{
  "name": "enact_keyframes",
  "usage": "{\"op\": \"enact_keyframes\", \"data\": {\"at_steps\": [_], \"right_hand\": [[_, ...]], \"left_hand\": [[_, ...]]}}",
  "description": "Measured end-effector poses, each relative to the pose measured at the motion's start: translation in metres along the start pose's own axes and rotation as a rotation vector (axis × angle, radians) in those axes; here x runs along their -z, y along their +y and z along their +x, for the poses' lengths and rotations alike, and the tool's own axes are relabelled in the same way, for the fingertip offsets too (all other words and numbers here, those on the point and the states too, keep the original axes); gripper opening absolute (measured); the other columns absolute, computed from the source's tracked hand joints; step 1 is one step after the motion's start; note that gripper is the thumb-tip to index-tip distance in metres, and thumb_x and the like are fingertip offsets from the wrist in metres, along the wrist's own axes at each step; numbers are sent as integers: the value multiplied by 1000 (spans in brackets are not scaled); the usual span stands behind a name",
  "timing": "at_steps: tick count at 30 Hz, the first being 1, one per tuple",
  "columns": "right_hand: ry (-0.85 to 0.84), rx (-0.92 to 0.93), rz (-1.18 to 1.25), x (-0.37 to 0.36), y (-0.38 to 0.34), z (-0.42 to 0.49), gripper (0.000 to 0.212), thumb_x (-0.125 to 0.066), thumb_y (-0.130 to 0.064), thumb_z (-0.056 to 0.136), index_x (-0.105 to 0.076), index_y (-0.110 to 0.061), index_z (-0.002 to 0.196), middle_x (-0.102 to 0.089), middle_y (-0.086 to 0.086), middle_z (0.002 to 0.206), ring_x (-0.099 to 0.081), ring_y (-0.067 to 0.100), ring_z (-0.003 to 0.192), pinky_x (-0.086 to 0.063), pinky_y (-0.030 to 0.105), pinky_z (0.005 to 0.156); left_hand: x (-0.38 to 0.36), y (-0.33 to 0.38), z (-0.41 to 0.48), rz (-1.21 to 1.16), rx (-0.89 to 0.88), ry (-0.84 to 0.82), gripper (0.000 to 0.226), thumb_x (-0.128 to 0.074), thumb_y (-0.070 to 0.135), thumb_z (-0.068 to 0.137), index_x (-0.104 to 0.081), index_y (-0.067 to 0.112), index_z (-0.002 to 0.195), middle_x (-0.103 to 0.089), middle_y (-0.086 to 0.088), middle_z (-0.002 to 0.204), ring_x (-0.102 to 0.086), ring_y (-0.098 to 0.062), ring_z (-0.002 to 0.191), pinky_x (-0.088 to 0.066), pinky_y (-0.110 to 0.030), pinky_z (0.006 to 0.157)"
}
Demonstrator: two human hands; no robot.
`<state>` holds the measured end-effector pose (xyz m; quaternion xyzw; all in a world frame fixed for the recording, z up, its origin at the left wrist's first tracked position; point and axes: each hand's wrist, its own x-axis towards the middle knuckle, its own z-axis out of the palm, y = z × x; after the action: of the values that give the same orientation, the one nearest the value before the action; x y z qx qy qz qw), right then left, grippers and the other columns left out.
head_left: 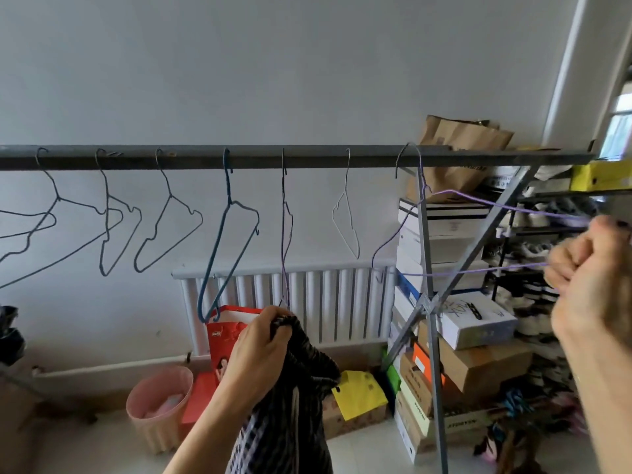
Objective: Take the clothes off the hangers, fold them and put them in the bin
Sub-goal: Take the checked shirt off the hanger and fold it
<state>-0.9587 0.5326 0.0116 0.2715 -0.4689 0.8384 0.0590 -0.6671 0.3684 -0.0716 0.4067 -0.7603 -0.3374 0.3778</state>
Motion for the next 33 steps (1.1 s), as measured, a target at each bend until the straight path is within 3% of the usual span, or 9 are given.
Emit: {"op": "enact_keyframes", "data": {"at_steps": [4, 9, 13, 20, 23, 25, 28, 31, 33], "right_hand": [[-125, 29, -131, -58, 14, -11, 48, -32, -35, 103, -37, -25, 56, -41, -5, 48, -36, 11, 48, -31, 24, 50], [-179, -89, -237, -89, 35, -22, 46, -33, -34, 103, -41, -16, 61, -48, 7, 63, -46, 17, 58, -39, 29, 60], [-168, -189, -223, -87, 47, -46, 45, -38, -35, 101, -47, -15, 62, -57, 12, 69, -54, 17, 59, -42, 28, 55], [-170, -336, -168, -76, 74, -90, 33, -42, -39, 100, -63, -18, 88, -69, 7, 108, -70, 18, 92, -54, 21, 48], [-74, -314, -220, -64, 87, -117, 36, -44, -47, 97, -49, -21, 122, -51, 12, 129, -62, 22, 104, -58, 34, 67], [-67, -173, -230, -59, 88, -149, 36, -45, -48, 93, -44, -23, 120, -48, 13, 124, -55, 26, 103, -53, 39, 77], [-476, 36, -294, -69, 79, -196, 24, -51, -54, 85, -58, -35, 97, -48, -8, 120, -50, 16, 114, -45, 28, 89], [-999, 127, -587, -80, 98, -213, 39, -60, -63, 74, -67, -37, 100, -36, -21, 134, -26, 1, 131, -22, 20, 107], [-1110, -13, -601, -85, 105, -208, 27, -70, -48, 80, -71, -32, 102, -49, -13, 127, -41, 5, 119, -34, 18, 99]], "left_hand": [[6, 9, 4, -22, -46, 36, 22, -51, 13, 96, -63, 31, 94, -67, 9, 89, -62, -5, 86, -47, -21, 67], [22, 24, 6, -117, -65, 81, 25, -51, 11, 97, -64, 32, 93, -67, 10, 90, -63, -1, 83, -44, -9, 62], [35, 29, 3, -220, -49, 120, 28, -50, 12, 97, -66, 34, 90, -68, 12, 86, -63, 4, 77, -45, -11, 62], [47, 28, -2, -276, -20, 121, 28, -50, 11, 96, -68, 31, 88, -69, 15, 78, -64, -7, 82, -50, -26, 71], [53, 26, -3, -310, 2, 113, 27, -50, 11, 96, -69, 29, 89, -69, 13, 77, -64, -9, 80, -54, -29, 72], [57, 25, -5, -330, -1, 107, 27, -50, 11, 96, -69, 28, 89, -69, 11, 78, -64, -9, 80, -54, -29, 71], [63, 24, -5, -350, -11, 106, 26, -51, 11, 96, -70, 28, 90, -68, 11, 79, -62, -4, 76, -52, -23, 67], [72, 20, -7, -400, -16, 93, 22, -52, 7, 96, -70, 19, 94, -68, 7, 82, -61, -2, 74, -50, -18, 65], [84, 16, -10, -469, 0, 68, 20, -51, 5, 96, -70, 14, 97, -67, 2, 83, -62, -4, 73, -51, -16, 62]]}}
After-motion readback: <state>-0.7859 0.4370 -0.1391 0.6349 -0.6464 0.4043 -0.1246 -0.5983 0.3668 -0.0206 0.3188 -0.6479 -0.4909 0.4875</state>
